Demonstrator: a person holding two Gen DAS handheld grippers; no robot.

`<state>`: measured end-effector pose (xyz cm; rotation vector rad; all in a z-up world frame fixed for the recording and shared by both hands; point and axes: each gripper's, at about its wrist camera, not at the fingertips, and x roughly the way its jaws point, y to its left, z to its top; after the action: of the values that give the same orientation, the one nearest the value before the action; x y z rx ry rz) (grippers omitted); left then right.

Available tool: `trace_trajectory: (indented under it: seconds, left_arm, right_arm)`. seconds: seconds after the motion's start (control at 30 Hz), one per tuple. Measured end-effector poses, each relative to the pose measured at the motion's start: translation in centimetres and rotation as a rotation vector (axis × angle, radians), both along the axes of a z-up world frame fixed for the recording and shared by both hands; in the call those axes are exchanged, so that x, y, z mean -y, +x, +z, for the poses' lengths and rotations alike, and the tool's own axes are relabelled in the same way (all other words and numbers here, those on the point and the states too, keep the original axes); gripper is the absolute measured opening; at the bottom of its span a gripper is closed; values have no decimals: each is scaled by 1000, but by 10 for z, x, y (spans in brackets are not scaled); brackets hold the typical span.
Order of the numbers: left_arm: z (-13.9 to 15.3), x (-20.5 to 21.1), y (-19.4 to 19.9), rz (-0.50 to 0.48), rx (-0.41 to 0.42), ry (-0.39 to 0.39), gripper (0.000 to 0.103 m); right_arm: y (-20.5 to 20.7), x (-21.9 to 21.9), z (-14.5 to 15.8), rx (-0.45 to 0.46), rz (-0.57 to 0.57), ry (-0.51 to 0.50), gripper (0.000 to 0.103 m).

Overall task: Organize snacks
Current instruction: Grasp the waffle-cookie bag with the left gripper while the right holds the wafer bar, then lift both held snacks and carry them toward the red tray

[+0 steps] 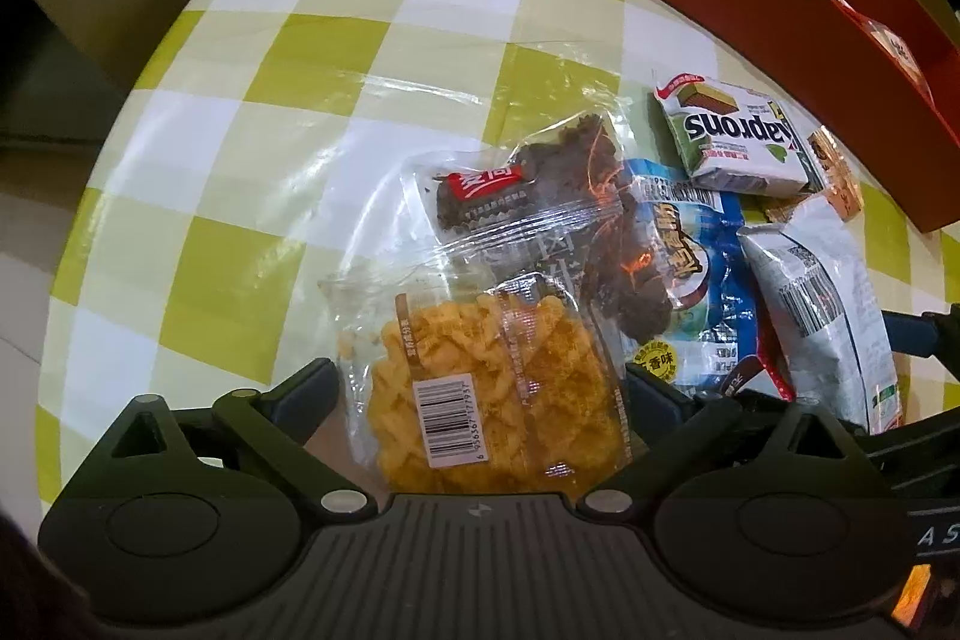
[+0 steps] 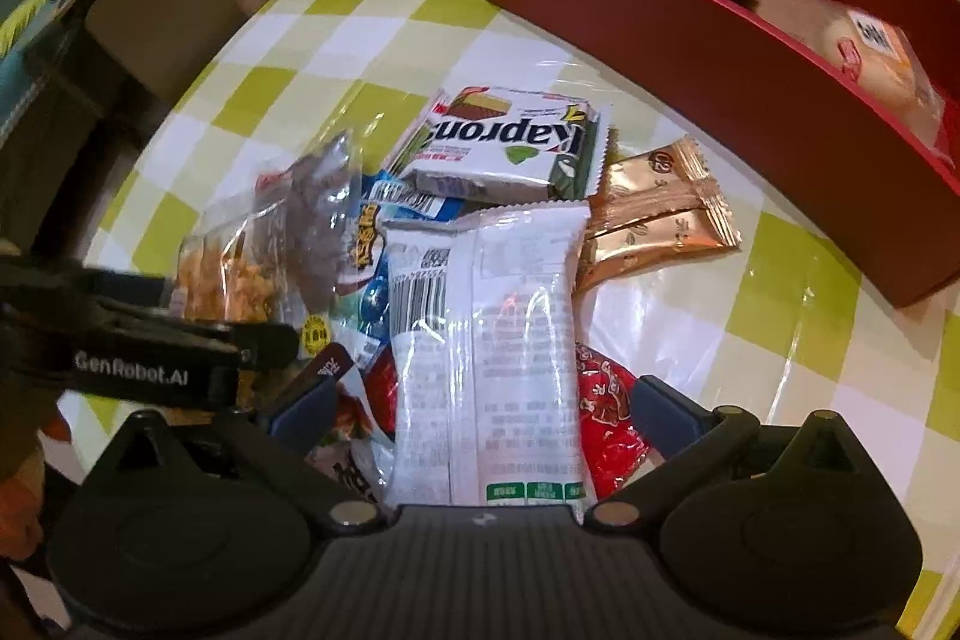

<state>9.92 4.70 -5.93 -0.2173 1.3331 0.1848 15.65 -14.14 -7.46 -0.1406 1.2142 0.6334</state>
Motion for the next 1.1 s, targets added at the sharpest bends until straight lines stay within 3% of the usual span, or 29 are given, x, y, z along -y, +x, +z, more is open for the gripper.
trace_trajectory:
  seconds: [0.07, 0.13, 0.2, 0.3, 0.5, 1.1]
  left_arm:
    - [0, 2, 0, -1, 3, -7, 96]
    - [3, 4, 1, -7, 8, -20, 92]
    - [6, 4, 0, -20, 10, -19, 88]
    - [8, 5, -1, -34, 12, -18, 85]
    - [13, 10, -1, -60, 26, -14, 82]
    - [47, 27, -6, -103, 122, 5, 81]
  right_arm:
    - [-2, -1, 2, 13, 6, -25, 100]
    - [-4, 2, 8, 29, 4, -36, 88]
    - [-5, 8, 14, 37, -20, -23, 64]
    - [-5, 17, 22, 42, -61, -15, 54]
    - [-18, 19, 25, 82, -77, -63, 51]
    - [-35, 33, 57, 157, -131, -11, 51]
